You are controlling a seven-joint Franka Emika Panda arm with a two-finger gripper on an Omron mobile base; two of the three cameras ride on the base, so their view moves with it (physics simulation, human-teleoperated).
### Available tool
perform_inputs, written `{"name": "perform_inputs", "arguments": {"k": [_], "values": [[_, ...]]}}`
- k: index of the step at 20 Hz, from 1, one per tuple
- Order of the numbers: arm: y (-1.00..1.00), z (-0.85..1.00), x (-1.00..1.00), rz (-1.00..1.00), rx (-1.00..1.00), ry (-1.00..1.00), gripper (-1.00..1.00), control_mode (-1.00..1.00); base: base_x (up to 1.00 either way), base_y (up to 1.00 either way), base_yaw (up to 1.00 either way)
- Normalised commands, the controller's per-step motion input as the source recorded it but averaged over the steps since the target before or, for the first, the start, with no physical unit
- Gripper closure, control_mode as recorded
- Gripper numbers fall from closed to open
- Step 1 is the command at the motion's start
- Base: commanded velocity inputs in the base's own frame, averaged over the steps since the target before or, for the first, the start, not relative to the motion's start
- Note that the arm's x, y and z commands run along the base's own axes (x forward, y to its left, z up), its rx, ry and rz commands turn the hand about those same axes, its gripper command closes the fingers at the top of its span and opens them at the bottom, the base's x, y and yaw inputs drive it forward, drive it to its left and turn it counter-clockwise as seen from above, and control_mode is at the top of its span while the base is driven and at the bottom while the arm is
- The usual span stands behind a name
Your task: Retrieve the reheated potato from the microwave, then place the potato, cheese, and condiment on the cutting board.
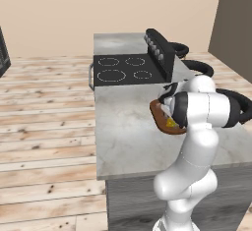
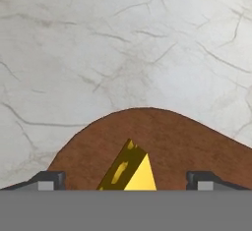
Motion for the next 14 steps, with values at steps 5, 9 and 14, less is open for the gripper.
{"name": "perform_inputs", "arguments": {"k": [5, 9, 14], "values": [[0.02, 0.2, 0.0, 0.07, 0.0, -0.01, -1.0, -1.0, 0.0, 0.0, 0.0], [0.03, 0.31, -0.01, 0.07, 0.0, -0.03, -1.0, -1.0, 0.0, 0.0, 0.0], [0.08, 0.4, -0.08, 0.02, 0.0, -0.04, -1.0, -1.0, 0.0, 0.0, 0.0]]}}
